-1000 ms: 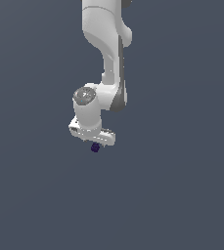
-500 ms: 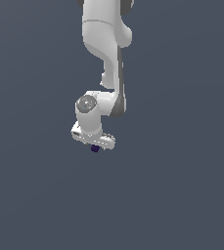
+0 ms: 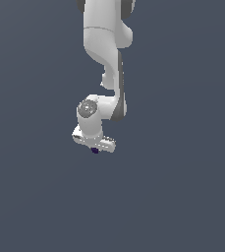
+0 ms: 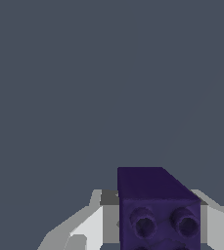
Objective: Pick up the object and move it to a goal position.
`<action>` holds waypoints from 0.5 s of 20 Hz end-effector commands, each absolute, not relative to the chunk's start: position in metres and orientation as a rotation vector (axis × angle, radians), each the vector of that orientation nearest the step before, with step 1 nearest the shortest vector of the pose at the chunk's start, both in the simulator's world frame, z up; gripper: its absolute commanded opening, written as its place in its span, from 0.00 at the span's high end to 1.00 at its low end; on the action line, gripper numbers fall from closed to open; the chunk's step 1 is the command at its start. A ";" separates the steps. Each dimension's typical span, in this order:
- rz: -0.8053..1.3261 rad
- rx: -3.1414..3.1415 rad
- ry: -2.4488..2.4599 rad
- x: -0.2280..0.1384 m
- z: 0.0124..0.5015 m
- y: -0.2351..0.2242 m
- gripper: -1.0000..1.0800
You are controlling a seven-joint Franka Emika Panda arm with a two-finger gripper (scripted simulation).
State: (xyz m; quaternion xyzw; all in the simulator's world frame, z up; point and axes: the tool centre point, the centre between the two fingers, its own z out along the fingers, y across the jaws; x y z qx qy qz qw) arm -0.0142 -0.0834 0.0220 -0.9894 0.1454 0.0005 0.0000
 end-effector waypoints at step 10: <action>0.000 -3.108 0.457 -0.015 0.024 -0.084 1.00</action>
